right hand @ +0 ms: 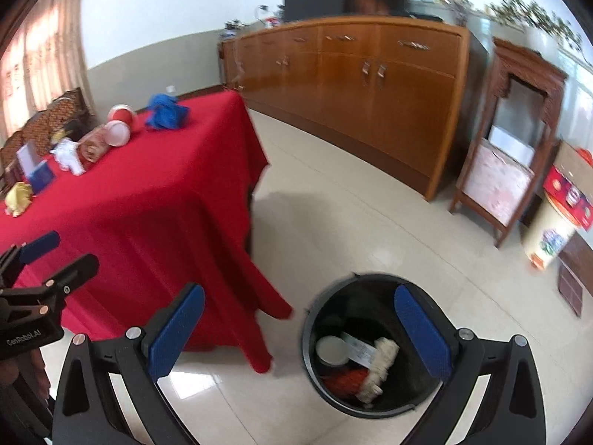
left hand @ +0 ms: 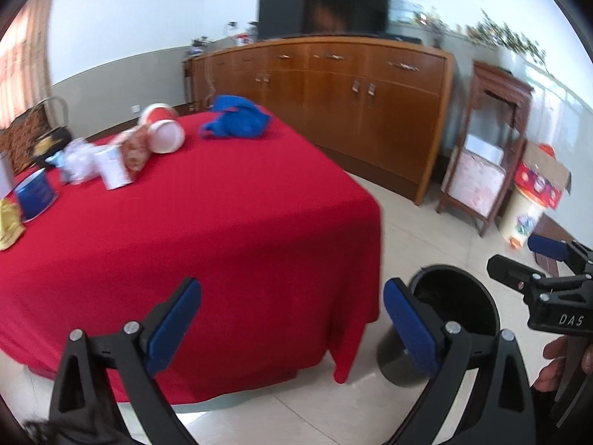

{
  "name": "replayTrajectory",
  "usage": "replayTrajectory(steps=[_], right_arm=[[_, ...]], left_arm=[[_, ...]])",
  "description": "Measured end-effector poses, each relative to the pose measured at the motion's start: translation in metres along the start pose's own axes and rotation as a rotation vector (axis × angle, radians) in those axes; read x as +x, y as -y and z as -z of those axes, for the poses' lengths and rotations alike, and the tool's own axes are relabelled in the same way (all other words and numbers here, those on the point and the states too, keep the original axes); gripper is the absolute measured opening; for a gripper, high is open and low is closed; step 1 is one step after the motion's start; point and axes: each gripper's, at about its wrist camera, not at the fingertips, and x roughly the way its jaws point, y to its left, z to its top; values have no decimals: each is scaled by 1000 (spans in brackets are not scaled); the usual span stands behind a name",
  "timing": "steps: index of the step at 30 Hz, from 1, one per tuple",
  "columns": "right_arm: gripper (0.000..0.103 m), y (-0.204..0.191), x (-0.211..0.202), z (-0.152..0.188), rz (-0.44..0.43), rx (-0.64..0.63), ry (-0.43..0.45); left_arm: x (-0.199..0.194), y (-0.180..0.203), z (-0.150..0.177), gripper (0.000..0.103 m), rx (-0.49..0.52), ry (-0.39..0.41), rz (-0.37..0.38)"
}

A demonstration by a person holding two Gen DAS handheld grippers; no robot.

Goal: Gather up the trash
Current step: 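Move both tools back toward the red table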

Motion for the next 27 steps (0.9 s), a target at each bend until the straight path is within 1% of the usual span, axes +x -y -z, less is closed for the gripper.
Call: replayTrajectory(steps=[4, 6, 7, 9, 11, 14, 19, 23, 27], right_arm=[[103, -32, -4, -18, -55, -21, 38], [103, -50, -5, -27, -91, -27, 66], [103, -60, -5, -32, -103, -34, 76], [103, -78, -3, -41, -135, -58, 56], [103, -98, -1, -48, -141, -84, 51], [103, -129, 0, -58, -170, -116, 72], [103, -187, 4, -71, -243, -174, 103], [103, -230, 14, -80, -286, -212, 101], [103, -267, 20, -87, -326, -250, 105]], left_arm=[[-14, -36, -3, 99, -74, 25, -30], [-23, -52, -5, 99, -100, 46, -77], [-29, -64, -6, 99, -113, 61, -112], [-38, -83, -7, 99, -138, 82, -164], [-46, -103, -8, 99, -166, 98, -209], [-59, -134, -6, 99, -204, 125, -278], [-78, -185, 2, 99, -262, 163, -401], [-80, -218, 2, 99, -298, 162, -478], [-82, -238, 0, 99, -310, 173, -517]])
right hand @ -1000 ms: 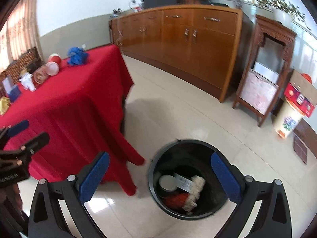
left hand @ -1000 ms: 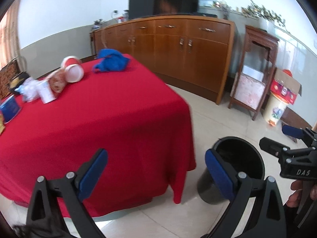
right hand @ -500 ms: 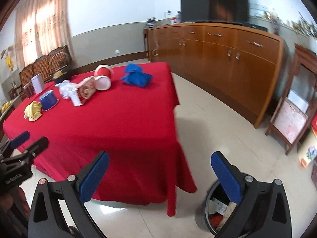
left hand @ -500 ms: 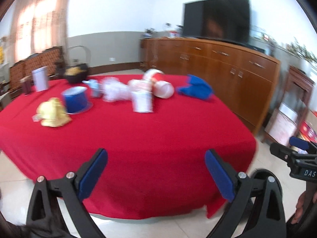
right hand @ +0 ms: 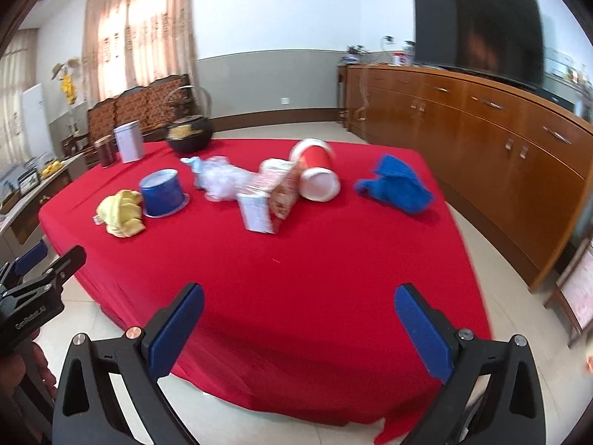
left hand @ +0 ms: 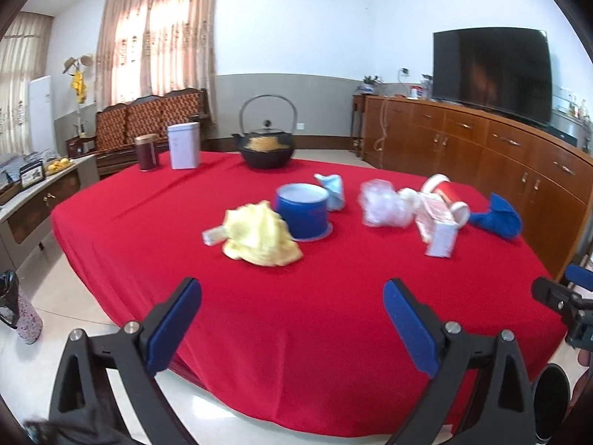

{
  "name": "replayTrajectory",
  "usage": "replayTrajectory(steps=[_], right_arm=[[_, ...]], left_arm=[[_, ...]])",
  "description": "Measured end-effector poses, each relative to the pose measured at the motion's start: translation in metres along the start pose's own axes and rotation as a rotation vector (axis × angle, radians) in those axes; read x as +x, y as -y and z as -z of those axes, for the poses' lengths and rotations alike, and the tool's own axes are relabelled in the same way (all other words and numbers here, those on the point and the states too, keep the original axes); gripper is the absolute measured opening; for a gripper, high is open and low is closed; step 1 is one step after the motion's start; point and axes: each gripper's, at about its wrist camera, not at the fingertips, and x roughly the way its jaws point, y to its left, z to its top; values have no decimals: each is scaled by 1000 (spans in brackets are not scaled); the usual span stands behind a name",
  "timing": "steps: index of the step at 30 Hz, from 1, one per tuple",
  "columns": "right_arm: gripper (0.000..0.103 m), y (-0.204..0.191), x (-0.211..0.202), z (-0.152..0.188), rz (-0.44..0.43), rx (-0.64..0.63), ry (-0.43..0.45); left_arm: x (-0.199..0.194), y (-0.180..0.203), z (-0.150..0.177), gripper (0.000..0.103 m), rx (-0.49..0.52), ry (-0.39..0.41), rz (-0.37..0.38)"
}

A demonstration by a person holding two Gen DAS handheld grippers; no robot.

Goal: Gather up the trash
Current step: 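Move both tools back toward the red table, then grasp the printed milk carton with right tool while left tool grasps yellow cloth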

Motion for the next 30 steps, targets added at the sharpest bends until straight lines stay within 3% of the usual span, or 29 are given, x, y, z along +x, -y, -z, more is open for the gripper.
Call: replayTrajectory(steps=[6, 19, 26, 28, 29, 30], right_arm=[[103, -32, 30, -17, -17, -30, -2], [102, -41, 121, -59, 17, 1, -58], [72, -33, 160, -66, 23, 39, -132], [59, -31, 165, -64, 20, 44, -144], [44, -31, 166, -63, 17, 44, -150], [41, -30, 168, -61, 14, 45, -156]], left_arm=[[19, -15, -14, 99, -17, -2, -10], [106, -41, -33, 99, -62, -87, -46], [141, -43, -33, 94, -75, -159, -12], [146, -42, -30, 85, -76, -177, 4], [146, -42, -28, 82, -77, -184, 11], [146, -41, -28, 69, -80, -188, 23]])
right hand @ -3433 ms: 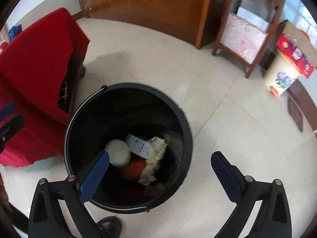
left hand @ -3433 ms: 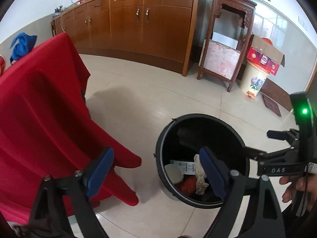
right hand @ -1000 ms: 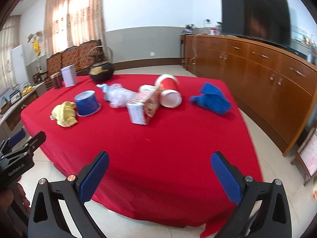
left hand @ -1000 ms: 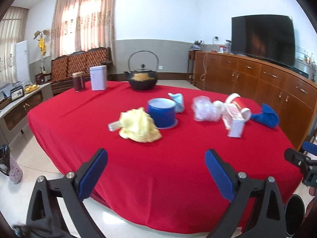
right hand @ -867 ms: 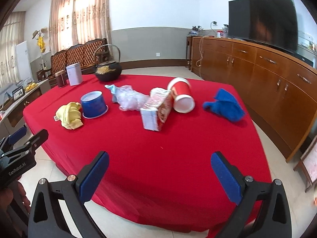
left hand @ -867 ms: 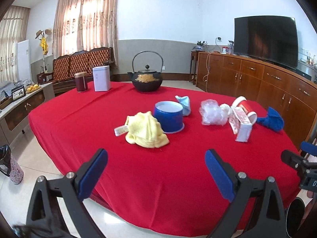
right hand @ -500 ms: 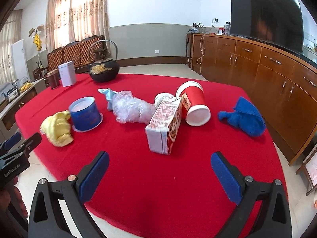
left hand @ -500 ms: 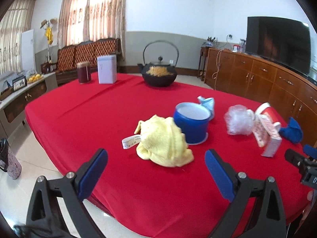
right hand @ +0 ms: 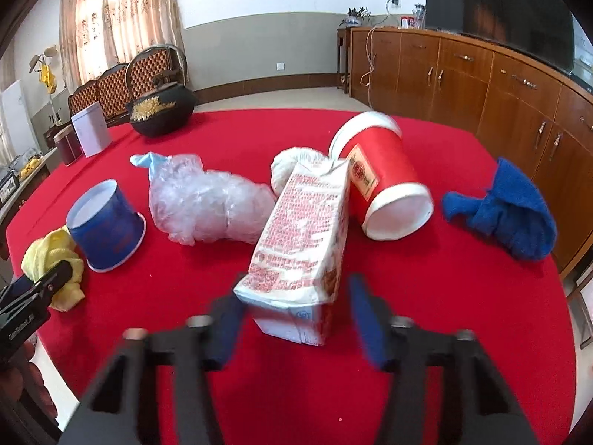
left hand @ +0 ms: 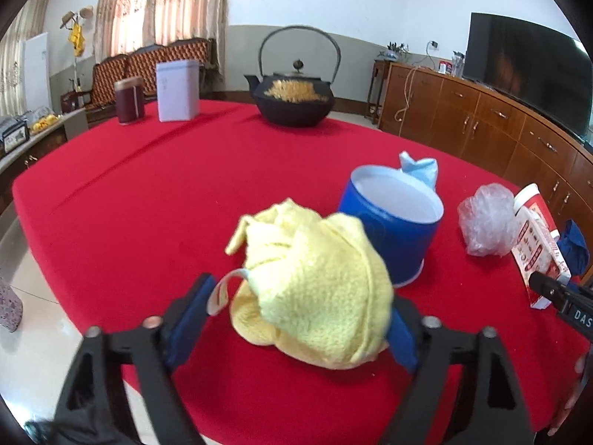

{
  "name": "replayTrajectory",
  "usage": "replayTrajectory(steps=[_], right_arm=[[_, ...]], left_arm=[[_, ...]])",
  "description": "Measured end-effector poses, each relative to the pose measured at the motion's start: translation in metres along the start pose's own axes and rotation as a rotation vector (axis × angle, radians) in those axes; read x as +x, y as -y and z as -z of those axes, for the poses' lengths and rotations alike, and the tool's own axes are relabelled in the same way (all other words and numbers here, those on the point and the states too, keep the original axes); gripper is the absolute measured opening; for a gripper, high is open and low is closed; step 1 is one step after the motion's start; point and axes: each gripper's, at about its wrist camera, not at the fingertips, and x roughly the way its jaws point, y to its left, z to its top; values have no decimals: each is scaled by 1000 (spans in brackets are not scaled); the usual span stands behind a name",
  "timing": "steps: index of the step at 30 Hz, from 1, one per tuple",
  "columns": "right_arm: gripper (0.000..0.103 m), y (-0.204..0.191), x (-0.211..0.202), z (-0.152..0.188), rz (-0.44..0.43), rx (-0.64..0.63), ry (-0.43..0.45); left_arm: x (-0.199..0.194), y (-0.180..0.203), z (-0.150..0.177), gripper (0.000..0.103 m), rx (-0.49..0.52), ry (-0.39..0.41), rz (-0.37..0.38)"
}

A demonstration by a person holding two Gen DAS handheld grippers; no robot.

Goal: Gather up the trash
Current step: 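Grasp the printed milk carton with right tool while left tool grasps yellow cloth, then carry carton and yellow cloth over the black bucket and release both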

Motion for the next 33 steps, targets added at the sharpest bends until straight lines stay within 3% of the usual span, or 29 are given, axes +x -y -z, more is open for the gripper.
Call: replayTrajectory(steps=[3, 6, 19, 33], right_arm=[[36, 0, -4, 2, 1, -2, 20], [36, 0, -11, 6, -5, -9, 42], [36, 9, -61, 23, -35, -21, 112], [36, 57, -133, 55, 26, 36, 167]], left_arm=[[-5, 3, 4, 45, -2, 1, 39], [-18, 3, 7, 35, -12, 21, 51], [-61, 4, 17, 33, -16, 71, 64], [-108, 57, 26, 33, 84, 110, 166]])
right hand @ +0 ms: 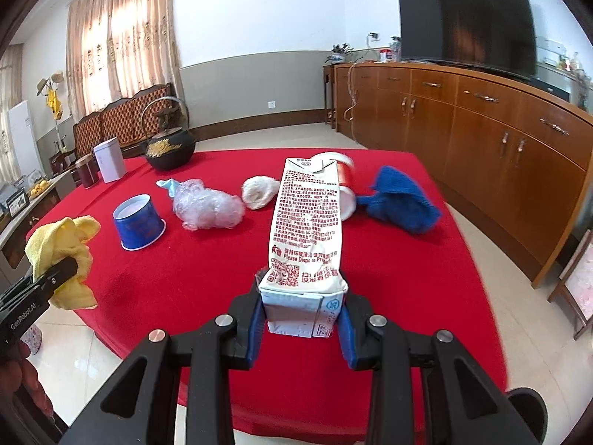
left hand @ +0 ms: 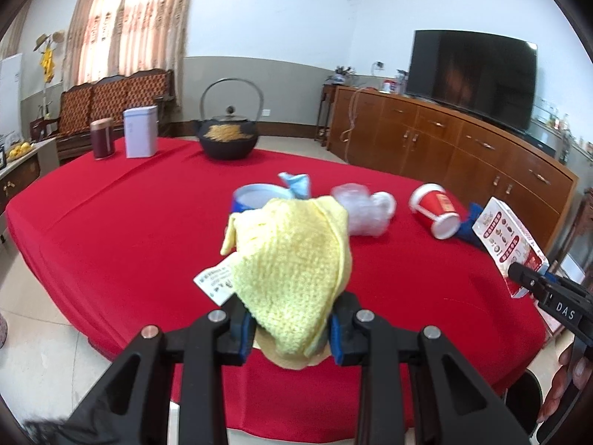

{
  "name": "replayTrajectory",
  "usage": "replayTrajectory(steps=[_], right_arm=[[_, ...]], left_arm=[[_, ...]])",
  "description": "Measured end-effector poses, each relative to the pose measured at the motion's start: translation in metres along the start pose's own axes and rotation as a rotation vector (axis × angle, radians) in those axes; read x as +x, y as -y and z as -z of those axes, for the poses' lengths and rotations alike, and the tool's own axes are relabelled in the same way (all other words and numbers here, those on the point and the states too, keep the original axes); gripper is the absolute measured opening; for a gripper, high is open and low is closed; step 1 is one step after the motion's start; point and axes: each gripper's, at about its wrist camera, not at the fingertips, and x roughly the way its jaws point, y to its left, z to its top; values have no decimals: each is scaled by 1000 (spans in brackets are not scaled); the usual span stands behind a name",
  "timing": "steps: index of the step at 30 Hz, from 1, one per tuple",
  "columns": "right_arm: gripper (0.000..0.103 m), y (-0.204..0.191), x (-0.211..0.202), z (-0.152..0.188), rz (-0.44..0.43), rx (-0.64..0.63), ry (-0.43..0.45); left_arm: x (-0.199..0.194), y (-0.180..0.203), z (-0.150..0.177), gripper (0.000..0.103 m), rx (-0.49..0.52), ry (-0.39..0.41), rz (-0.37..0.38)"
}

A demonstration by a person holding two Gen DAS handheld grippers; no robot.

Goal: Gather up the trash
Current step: 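Carry carton and yellow cloth over the black bucket and release both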

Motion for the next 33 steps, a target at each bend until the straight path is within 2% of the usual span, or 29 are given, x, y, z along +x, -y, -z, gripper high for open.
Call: replayTrajectory(steps=[17, 33], right_arm=[[36, 83, -92, 45, 117, 120, 45], [36, 156, -141, 88, 275, 226, 30]], left_arm=[[-37, 103, 22, 32, 141, 4, 185], [-44, 175, 45, 32, 238, -26, 340]])
